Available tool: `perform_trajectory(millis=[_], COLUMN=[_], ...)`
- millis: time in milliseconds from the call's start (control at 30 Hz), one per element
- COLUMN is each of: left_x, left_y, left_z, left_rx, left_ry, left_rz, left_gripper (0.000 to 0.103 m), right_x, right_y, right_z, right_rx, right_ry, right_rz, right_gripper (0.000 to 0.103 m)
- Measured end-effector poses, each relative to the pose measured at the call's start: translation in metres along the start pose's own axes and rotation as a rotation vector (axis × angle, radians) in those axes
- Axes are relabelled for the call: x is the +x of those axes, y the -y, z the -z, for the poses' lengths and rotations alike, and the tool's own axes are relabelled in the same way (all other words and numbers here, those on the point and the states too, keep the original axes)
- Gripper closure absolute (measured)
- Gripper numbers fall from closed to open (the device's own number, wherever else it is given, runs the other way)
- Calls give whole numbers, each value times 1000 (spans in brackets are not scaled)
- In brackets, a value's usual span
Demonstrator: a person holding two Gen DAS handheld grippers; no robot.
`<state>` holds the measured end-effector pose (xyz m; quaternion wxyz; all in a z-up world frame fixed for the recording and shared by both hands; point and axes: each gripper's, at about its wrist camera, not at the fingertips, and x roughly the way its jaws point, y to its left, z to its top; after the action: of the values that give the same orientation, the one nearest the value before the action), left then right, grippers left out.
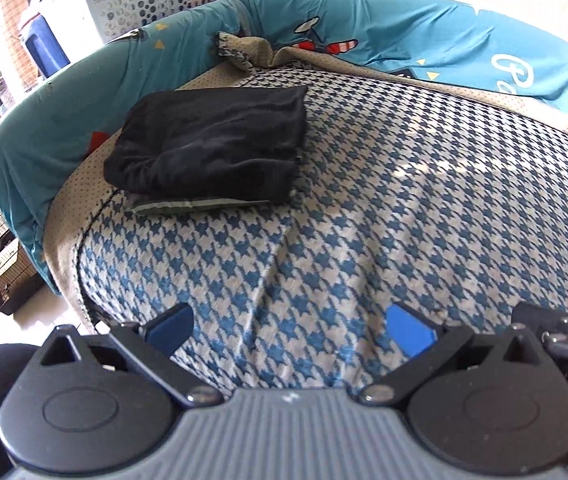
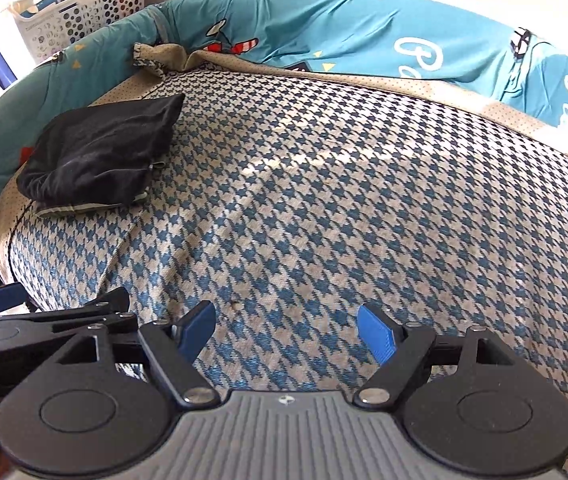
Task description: Fold clothes
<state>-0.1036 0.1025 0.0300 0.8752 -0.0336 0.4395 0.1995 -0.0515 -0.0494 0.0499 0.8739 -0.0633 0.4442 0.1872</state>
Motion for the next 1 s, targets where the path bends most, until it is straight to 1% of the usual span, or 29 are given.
perform_trajectory(millis=[133, 300, 400, 500, 667, 800, 900, 1000], left_x=[-3, -7, -6, -1, 5, 10, 17, 26], left_y=[34, 84, 112, 140, 181, 204, 218, 231], left_z=[-5, -9, -10, -12, -15, -20, -27, -37], left_rx=[63, 181, 250, 304, 385, 449, 493, 523], left_ry=[10, 35, 48, 44, 52, 56, 68, 73], left_rz=[64, 147, 187, 229, 266, 296, 311, 307], left_gripper=[0, 0, 0, 0, 0, 0, 0, 0], right_x=[-12, -25, -27, -26, -21, -13, -10, -6], right_y=[33, 83, 113, 141, 180, 209, 232, 259], right_z=[1, 3, 6, 9, 17, 20, 21, 24], right_rx=[54, 131, 171, 205, 229, 230, 264, 321], right_ry=[24, 61, 63, 56, 51, 37, 51, 84], right_rz=[23, 72, 118, 151, 194, 213, 226, 226], right_gripper=[25, 25, 25, 25, 25, 25, 25, 25])
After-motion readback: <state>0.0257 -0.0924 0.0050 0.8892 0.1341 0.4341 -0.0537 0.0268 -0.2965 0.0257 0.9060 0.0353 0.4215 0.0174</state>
